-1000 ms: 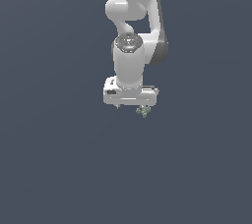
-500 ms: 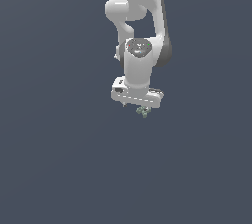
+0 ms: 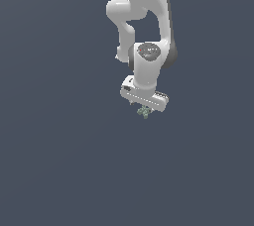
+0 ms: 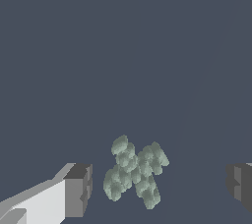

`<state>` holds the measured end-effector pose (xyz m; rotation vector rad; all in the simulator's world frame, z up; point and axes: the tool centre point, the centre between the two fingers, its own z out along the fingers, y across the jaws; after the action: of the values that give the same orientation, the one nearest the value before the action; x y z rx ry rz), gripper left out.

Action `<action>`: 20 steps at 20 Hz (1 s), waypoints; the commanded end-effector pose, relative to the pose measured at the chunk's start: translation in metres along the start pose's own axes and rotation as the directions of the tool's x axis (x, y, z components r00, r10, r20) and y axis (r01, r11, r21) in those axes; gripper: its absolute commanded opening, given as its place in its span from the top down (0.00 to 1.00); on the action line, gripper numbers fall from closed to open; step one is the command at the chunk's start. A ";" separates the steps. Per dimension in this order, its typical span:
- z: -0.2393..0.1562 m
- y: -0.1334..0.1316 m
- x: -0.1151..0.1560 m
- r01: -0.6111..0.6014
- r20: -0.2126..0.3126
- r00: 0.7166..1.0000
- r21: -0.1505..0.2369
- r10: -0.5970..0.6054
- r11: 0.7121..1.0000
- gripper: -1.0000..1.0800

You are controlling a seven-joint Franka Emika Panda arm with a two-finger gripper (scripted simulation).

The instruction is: Pick up the object and move it to a goal position.

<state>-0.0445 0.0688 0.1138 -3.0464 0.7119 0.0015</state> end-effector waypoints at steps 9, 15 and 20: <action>0.019 -0.008 -0.028 -0.171 -0.004 0.985 -0.009 0.171 0.985 0.04; 0.023 -0.010 -0.035 -0.215 -0.006 0.977 -0.011 0.215 0.977 0.04; 0.024 -0.010 -0.036 -0.219 -0.006 0.976 -0.011 0.219 0.976 0.04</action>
<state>-0.0723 0.0941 0.0902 -2.9616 1.0478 0.0007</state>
